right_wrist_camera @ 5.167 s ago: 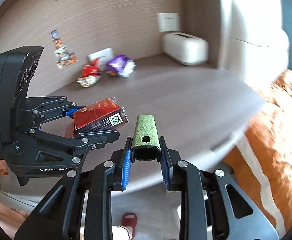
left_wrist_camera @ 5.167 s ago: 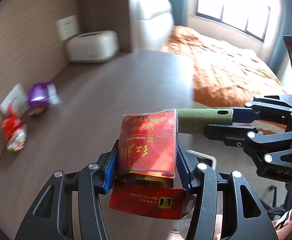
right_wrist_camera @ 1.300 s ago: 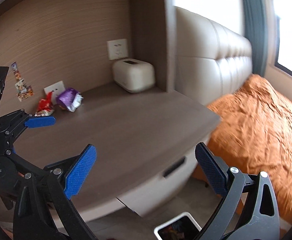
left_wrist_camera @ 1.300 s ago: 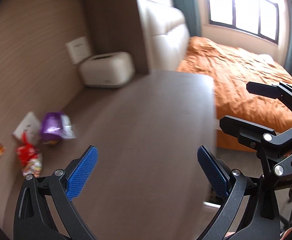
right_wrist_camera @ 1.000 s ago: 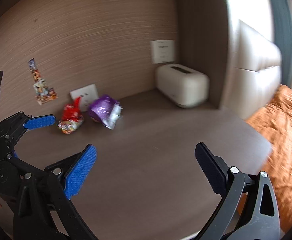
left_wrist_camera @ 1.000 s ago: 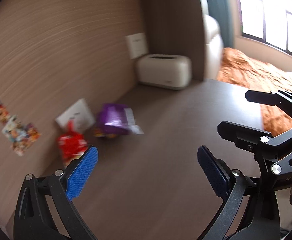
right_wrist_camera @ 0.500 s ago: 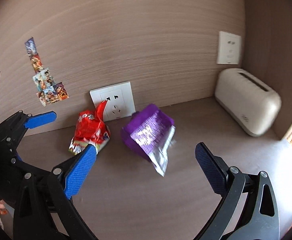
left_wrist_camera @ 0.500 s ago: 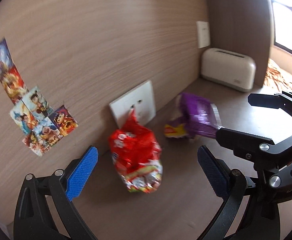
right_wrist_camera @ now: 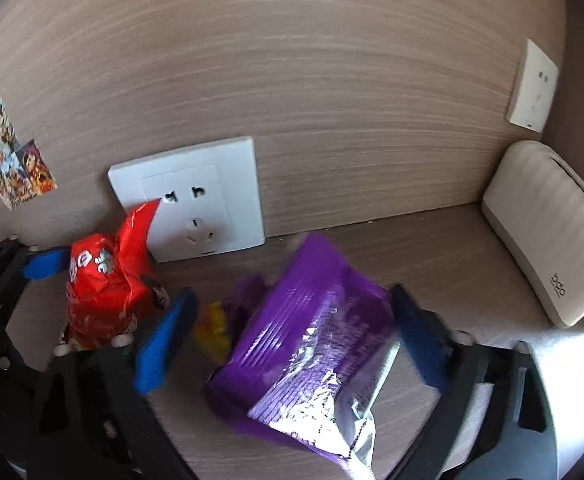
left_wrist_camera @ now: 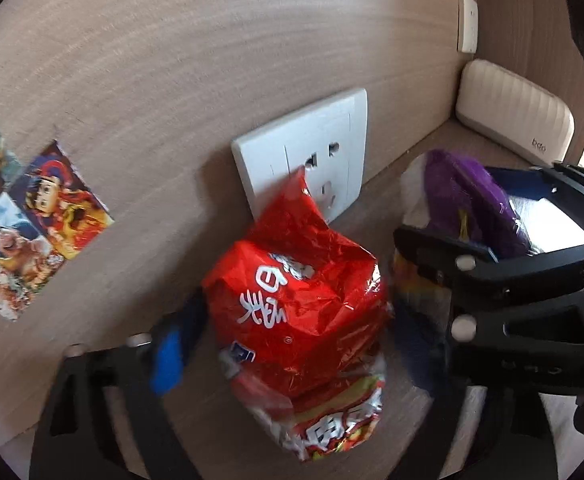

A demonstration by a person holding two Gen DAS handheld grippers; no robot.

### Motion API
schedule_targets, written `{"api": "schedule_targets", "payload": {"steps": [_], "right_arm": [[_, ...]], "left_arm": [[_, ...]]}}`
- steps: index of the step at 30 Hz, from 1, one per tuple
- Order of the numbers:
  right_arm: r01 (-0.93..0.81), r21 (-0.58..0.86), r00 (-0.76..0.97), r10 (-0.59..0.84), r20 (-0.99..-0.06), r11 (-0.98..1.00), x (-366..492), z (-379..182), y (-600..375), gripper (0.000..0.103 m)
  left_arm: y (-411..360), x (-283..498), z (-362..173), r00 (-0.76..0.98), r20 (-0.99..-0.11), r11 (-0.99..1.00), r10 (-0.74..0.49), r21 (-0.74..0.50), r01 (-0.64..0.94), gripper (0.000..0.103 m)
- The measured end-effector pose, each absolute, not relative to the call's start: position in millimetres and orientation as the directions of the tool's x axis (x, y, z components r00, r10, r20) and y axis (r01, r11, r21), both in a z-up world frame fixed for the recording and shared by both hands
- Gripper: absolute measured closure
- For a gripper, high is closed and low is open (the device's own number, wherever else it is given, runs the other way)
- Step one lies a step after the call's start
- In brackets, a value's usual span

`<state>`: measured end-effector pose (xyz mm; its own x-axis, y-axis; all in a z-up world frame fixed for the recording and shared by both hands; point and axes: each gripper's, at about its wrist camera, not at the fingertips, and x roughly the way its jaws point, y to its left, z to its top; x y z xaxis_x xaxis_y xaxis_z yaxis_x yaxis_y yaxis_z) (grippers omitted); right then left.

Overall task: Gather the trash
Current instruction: 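Grasp the red chip bag with the left tool while the right tool grasps the purple snack bag, then carry the red and purple bags over the white bin with both tools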

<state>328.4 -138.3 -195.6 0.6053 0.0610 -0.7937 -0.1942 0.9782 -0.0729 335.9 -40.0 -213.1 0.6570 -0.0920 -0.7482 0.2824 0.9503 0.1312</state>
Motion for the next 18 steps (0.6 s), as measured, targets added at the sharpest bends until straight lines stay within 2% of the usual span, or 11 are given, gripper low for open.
{"api": "schedule_targets", "payload": {"steps": [8,18], "right_arm": [[-0.204,-0.087,0.637,0.065,-0.768,0.975,290,-171,-142,0.032],[-0.14,-0.113,0.721,0.023,-0.693,0.984,200,-112,-171,0.032]], "left_arm": [[-34,313,-203,0.676,-0.73,0.947,-0.102,0.136,0.289,0.026],[-61,228,-165,0.732,-0.667,0.914,-0.138,0.199,0.354,0.026]]}}
